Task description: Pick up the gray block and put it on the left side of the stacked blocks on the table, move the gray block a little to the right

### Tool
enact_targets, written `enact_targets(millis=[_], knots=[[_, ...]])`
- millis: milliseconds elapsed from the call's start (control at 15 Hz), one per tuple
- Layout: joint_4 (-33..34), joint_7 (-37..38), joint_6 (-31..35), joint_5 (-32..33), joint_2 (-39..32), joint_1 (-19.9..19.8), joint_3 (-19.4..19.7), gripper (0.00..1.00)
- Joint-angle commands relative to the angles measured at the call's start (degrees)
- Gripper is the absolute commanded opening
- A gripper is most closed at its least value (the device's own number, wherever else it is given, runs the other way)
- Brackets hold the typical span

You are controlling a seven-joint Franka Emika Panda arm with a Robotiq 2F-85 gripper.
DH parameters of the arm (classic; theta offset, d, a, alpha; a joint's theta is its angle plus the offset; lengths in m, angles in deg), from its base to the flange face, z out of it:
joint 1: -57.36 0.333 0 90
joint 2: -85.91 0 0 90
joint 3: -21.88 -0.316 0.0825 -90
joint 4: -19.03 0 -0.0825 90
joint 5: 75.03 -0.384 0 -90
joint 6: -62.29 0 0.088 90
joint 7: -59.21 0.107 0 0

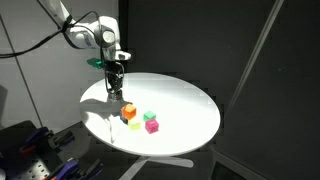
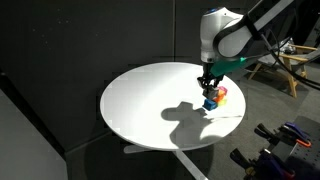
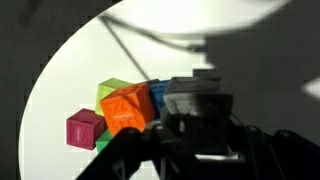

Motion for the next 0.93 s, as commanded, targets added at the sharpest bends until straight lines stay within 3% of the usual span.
enact_targets(millis=[0,867], knots=[[1.82,-2.30,1.08,0.13,-1.55,0.84,0.64,0.26],[4.46,-2.31,6.47,0.66,-7.32,3.05,2.82,0.26]])
